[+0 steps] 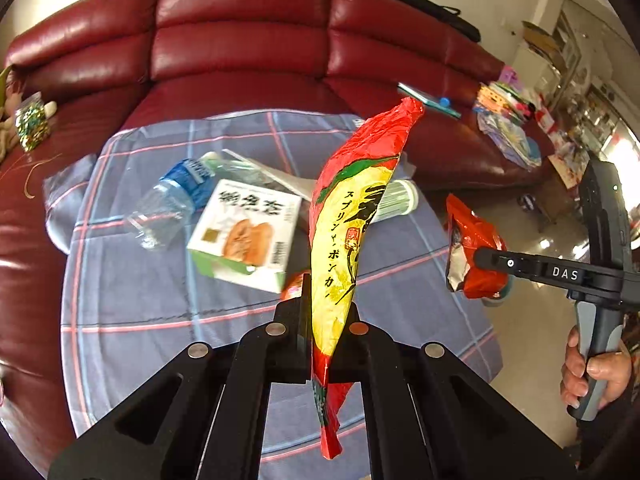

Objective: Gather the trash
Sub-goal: 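Carry wrapper and packet over the teal bin and open both tools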

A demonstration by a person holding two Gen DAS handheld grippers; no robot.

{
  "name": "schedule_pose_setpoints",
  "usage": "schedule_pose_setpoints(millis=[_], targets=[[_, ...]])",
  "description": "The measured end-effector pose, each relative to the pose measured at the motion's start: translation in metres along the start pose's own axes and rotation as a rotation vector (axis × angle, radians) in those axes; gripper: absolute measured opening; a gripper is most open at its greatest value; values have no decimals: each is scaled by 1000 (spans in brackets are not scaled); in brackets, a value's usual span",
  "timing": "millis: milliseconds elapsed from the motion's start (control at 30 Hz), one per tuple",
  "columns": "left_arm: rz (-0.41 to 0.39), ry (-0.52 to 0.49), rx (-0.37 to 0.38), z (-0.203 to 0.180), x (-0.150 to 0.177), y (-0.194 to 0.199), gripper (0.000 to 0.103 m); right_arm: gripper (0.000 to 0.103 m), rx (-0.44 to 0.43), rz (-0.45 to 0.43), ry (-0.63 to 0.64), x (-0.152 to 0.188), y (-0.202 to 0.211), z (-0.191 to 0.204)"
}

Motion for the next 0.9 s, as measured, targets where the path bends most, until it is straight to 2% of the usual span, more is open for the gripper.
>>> schedule_pose_setpoints(millis=[200, 433, 667, 900], targets=[[74, -120, 133, -88, -22, -46, 4, 25, 60, -97, -108, -5, 51, -85], [155, -218, 217, -175, -37, -103, 4, 25, 141, -153, -216, 0, 101, -177], [230, -276, 258, -245, -41, -162, 4, 26, 161, -154, -299, 2, 108, -234], [303, -297, 296, -285, -40, -218, 4, 26, 165, -142, -336, -6, 99, -262]])
Point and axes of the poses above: each gripper's, at about its wrist camera, not at the fingertips, and y roughly against the way its jaws point, z to its left, x to its underside, the point moved 1 cm from there along -y, roughly the way its jaws point
